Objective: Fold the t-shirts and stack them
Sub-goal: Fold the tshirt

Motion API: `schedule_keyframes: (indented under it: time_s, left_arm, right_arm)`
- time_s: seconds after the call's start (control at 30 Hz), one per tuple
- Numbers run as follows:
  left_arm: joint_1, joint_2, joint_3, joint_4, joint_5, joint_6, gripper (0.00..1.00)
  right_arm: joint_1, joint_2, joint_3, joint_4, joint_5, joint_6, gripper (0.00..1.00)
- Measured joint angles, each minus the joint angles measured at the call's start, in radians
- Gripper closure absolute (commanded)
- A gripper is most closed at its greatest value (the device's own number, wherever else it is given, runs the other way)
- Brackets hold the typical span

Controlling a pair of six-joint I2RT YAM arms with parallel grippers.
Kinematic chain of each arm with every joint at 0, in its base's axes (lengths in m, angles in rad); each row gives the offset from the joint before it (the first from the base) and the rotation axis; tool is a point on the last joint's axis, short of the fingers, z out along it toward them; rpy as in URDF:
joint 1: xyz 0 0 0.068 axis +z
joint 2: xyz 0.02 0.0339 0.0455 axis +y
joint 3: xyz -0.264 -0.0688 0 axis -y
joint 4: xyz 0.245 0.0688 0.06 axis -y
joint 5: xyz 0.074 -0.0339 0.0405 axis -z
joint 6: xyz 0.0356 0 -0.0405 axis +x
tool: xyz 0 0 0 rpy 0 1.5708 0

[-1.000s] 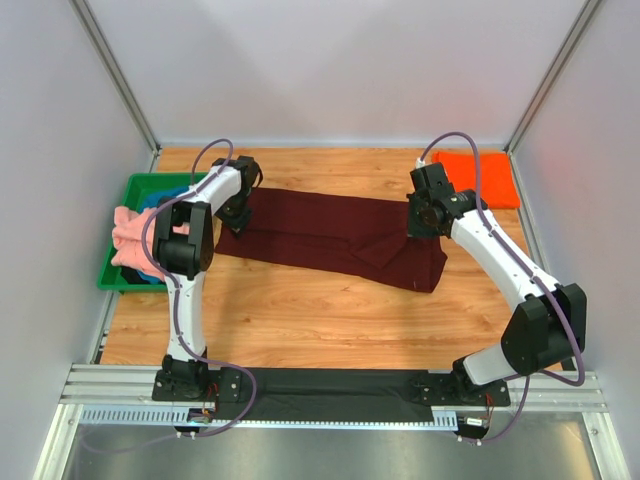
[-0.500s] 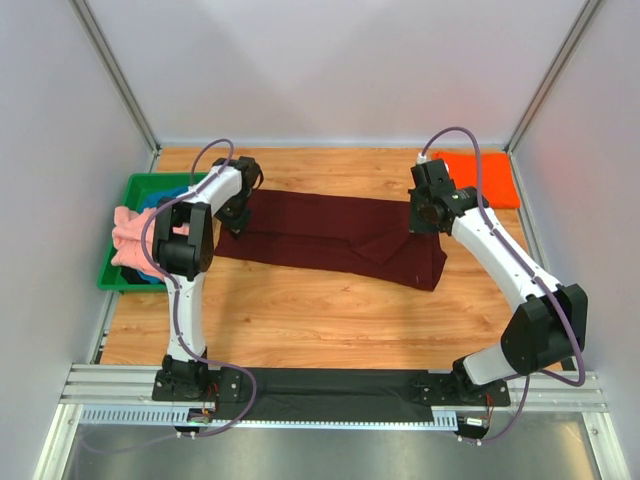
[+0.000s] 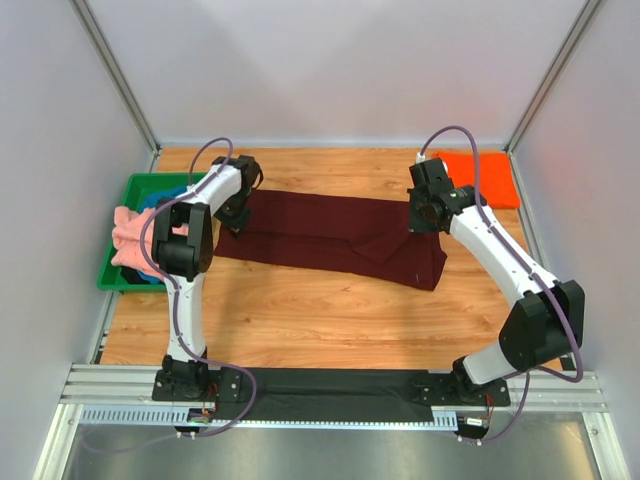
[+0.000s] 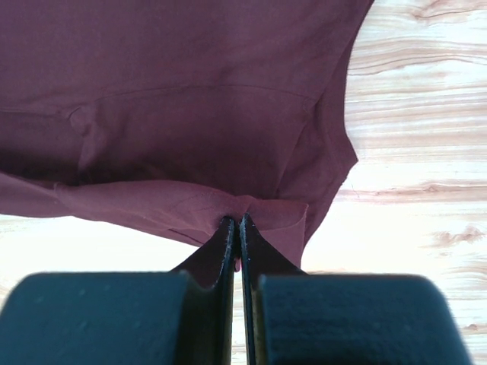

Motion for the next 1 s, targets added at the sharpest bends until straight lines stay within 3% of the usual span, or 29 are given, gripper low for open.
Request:
schedule_keyframes:
  time_s: [1.0]
  left_arm:
    - [-0.002,0.026,0.142,-0.083,-0.058,-0.042,0.97]
  right_arm:
    - [-0.049,0.142,0.084,0.064,0.046,-0.076,1.0]
